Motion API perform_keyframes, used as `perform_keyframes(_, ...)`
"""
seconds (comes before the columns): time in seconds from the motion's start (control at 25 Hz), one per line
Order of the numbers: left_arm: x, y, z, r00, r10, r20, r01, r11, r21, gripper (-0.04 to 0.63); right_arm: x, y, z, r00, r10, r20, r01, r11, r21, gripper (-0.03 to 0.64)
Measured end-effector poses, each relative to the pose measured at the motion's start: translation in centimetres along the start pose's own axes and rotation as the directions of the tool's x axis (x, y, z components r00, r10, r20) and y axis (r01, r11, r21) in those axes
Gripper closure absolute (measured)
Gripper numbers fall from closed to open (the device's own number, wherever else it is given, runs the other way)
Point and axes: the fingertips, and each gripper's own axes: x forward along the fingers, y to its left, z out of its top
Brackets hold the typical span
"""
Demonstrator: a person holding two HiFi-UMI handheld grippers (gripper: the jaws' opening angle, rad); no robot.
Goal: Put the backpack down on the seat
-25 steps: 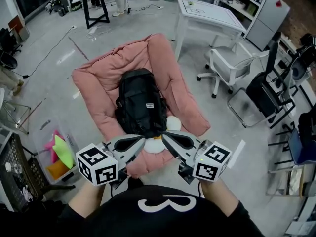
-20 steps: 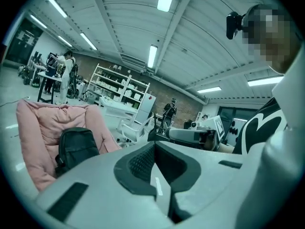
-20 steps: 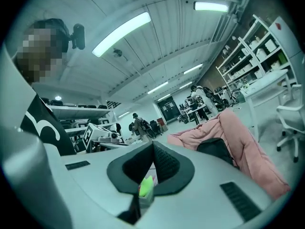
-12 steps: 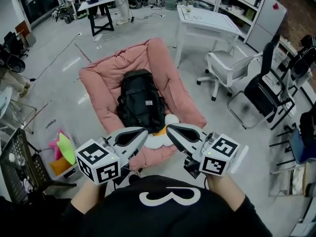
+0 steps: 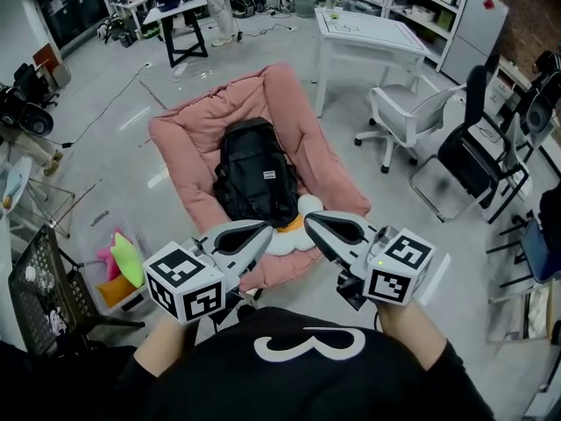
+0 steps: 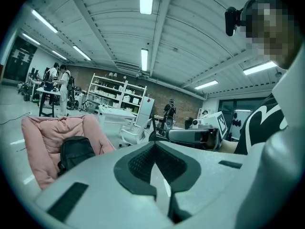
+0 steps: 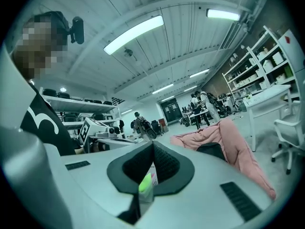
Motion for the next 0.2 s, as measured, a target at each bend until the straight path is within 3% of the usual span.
perform_keyframes(0.2, -0.7, -2.3, -1.2, 1.0, 0.012, -0.017, -0.011, 1.0, 0.023, 0.589, -1.9, 1.6, -0.8, 1.0, -0.006, 0.0, 0.006, 1.0, 0.005, 0.614)
